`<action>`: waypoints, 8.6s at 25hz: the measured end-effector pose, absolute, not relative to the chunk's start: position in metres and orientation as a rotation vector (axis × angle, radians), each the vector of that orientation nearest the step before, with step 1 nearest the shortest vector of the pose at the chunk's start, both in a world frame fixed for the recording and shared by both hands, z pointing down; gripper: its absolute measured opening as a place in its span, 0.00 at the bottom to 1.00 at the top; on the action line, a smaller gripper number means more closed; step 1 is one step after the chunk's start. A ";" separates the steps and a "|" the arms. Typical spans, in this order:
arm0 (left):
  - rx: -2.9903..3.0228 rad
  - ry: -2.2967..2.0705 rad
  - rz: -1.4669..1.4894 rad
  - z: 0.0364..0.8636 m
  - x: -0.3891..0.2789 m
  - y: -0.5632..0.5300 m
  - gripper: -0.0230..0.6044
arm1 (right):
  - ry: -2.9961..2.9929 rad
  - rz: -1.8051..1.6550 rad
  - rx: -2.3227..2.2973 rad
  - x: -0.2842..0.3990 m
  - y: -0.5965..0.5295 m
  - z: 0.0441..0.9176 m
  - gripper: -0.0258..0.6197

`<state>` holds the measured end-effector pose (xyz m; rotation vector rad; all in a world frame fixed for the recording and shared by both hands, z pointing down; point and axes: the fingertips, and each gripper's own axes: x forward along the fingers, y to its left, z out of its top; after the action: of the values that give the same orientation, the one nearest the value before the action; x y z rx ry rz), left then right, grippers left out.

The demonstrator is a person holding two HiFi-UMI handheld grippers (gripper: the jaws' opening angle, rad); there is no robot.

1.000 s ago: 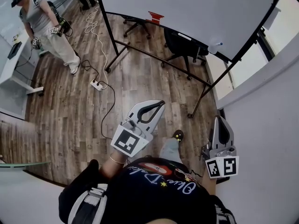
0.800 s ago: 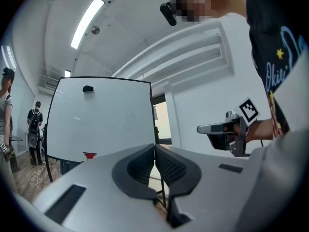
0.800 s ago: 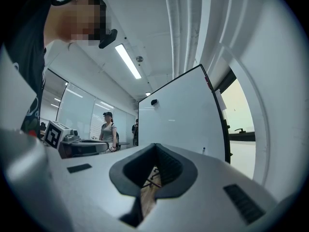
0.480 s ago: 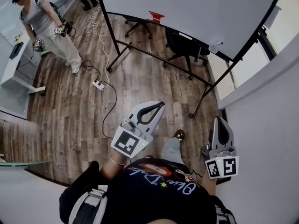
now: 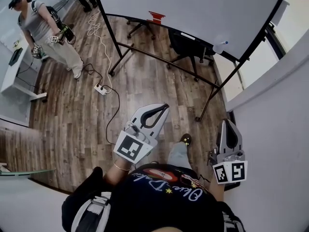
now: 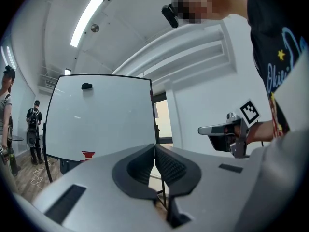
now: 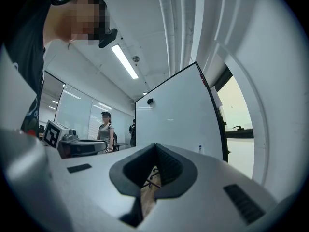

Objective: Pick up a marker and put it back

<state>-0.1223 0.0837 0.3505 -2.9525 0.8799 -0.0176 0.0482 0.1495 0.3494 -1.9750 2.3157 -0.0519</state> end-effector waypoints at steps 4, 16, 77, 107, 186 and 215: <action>-2.955 0.876 -0.037 0.355 -0.111 0.075 0.04 | 2.310 -0.061 -1.978 0.059 0.139 0.353 0.04; -2.968 0.901 -0.036 0.361 -0.104 0.053 0.04 | 2.331 -0.076 -1.964 0.065 0.115 0.359 0.04; -2.883 1.032 -0.062 0.342 0.015 -0.049 0.04 | 2.382 -0.058 -1.833 0.194 -0.001 0.359 0.04; -2.852 0.983 0.007 0.341 0.069 -0.126 0.04 | 2.438 0.001 -1.846 0.237 -0.084 0.363 0.04; -2.892 0.989 -0.005 0.352 0.062 -0.275 0.04 | 2.428 -0.183 -2.088 0.260 -0.263 0.428 0.28; -2.854 1.065 -0.028 0.352 0.052 -0.291 0.04 | 2.433 -0.288 -2.172 0.278 -0.299 0.478 0.24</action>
<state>0.0521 -0.2914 0.3525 -2.8543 1.0645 -0.0283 0.2779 -0.2992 0.4785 -2.1723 2.4333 -0.2876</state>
